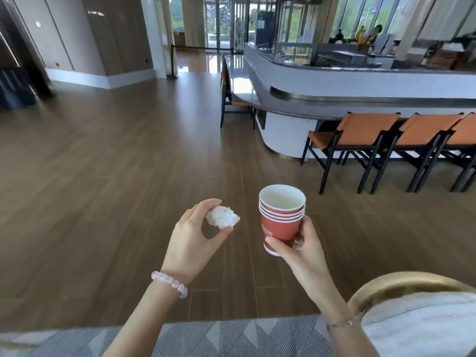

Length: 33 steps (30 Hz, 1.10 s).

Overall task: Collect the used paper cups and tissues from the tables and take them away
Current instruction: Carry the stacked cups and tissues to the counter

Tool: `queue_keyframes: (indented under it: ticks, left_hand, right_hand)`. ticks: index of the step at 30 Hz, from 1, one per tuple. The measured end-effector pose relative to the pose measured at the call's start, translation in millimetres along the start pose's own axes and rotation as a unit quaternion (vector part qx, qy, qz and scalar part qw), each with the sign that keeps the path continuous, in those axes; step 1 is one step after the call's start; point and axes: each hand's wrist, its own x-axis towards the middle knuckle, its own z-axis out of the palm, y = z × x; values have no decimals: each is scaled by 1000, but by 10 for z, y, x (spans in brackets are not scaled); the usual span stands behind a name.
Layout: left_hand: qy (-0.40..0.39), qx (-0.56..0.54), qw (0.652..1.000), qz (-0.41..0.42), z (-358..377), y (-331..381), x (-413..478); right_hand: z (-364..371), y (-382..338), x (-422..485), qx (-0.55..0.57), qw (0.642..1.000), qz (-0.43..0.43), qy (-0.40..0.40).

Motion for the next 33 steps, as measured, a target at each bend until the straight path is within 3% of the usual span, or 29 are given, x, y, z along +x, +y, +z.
queue_keyframes:
  ticks: [6,15,22,33]
  left_hand:
    - [-28,-19,999,25,441,-253,933]
    - [-111,-59,988,92,1138,-487,2643]
    - [-196,-103,963,156,1981,-312,3605]
    - [-273,-132,928,215,3733,306,4696]
  right_hand:
    - [-42,137,856,-18,999,3,45]
    - [-284,206,2269,-53,982,5,180]
    - [-768,306,2970,-72,954,3,292]
    - [-2143,650,4057,-82,922,12,379]
